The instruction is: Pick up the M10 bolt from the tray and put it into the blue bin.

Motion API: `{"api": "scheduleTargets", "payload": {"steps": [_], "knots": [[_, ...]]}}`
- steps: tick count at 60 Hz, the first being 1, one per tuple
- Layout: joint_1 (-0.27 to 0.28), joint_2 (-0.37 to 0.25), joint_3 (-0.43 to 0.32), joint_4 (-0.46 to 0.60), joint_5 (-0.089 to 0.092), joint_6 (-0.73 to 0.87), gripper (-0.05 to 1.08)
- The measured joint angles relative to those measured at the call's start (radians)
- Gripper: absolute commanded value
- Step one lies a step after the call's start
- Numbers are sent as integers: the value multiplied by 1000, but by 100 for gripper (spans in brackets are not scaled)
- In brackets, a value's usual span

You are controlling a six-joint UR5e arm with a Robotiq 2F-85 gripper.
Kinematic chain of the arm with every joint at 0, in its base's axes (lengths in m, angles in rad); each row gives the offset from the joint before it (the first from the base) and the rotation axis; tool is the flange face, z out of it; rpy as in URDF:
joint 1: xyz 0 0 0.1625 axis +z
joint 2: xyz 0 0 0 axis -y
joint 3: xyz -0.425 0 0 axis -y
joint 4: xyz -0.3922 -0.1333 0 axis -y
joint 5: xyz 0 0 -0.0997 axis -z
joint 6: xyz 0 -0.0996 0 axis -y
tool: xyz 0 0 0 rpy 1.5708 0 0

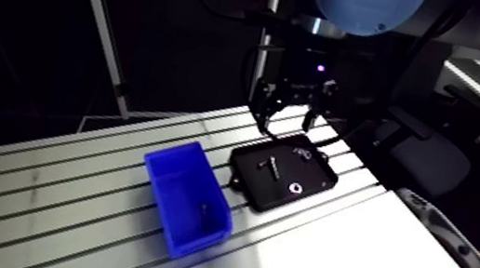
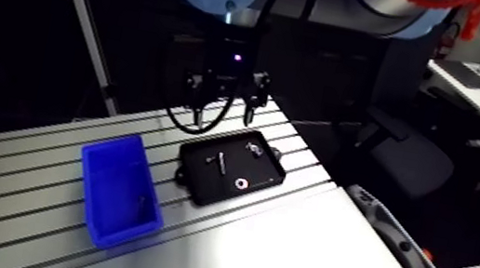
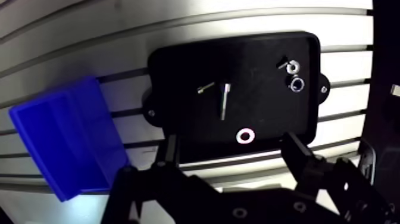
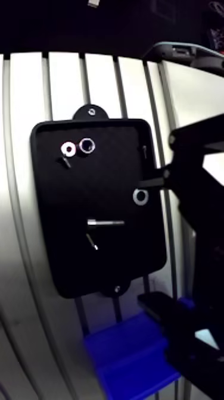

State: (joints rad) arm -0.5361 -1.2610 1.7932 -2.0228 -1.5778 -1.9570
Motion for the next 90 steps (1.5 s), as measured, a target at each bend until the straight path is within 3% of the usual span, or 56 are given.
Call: {"api": "scheduleTargets", "payload": {"steps": [11,28,90], "knots": [[-7,8,23,-24,1,-9,38],[-12,22,57,-64,2,-30,49],[-22,101,70,-112,0,-32,50]]}}
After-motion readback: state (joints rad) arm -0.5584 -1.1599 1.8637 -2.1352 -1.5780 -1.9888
